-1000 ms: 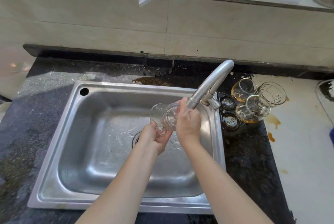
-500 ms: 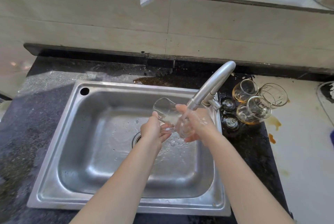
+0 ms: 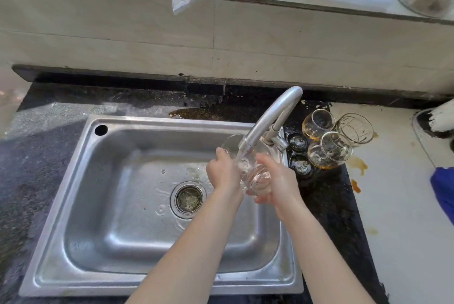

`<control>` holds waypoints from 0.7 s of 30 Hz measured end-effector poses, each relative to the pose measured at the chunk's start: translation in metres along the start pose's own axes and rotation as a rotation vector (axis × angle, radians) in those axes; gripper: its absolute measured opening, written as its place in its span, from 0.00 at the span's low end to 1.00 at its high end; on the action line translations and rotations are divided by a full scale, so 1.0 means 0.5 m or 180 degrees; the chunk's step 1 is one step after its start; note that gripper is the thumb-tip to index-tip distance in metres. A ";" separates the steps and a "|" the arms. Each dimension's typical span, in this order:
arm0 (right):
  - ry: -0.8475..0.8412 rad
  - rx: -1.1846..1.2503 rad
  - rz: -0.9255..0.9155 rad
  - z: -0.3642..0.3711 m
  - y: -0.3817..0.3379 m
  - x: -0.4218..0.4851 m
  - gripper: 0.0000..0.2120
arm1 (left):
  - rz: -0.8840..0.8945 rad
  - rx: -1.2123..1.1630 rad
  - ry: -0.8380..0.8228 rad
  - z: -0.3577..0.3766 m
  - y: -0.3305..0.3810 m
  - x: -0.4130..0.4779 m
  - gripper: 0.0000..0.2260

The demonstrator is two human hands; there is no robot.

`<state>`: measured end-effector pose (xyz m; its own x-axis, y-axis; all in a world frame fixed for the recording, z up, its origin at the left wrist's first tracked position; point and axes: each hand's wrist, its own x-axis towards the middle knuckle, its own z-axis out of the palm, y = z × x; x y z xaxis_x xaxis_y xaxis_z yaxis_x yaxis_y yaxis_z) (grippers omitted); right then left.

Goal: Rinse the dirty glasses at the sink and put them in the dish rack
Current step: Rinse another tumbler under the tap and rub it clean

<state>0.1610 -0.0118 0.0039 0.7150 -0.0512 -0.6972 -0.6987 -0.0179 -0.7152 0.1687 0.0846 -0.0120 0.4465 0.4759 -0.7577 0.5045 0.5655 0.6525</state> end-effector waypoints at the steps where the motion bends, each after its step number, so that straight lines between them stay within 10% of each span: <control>1: 0.0070 -0.0227 -0.0237 0.000 0.001 0.000 0.14 | 0.0033 0.0112 -0.0026 -0.001 -0.005 0.005 0.16; 8: 0.0026 -0.2260 -0.1344 0.023 -0.035 -0.032 0.35 | -0.0012 0.0955 0.0127 -0.031 -0.006 0.078 0.21; 13: 0.0416 -0.3471 -0.2179 0.092 -0.050 -0.046 0.23 | -0.1074 0.0170 -0.0373 -0.073 -0.004 0.063 0.10; 21: 0.0413 -0.2912 -0.3258 0.130 0.013 0.002 0.21 | -0.1486 -0.0403 -0.0127 -0.097 -0.004 0.047 0.17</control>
<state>0.1585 0.0529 -0.0045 0.9429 0.2915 0.1610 0.3294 -0.7451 -0.5800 0.1424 0.1275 -0.0316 0.2230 0.1270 -0.9665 0.5649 0.7912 0.2343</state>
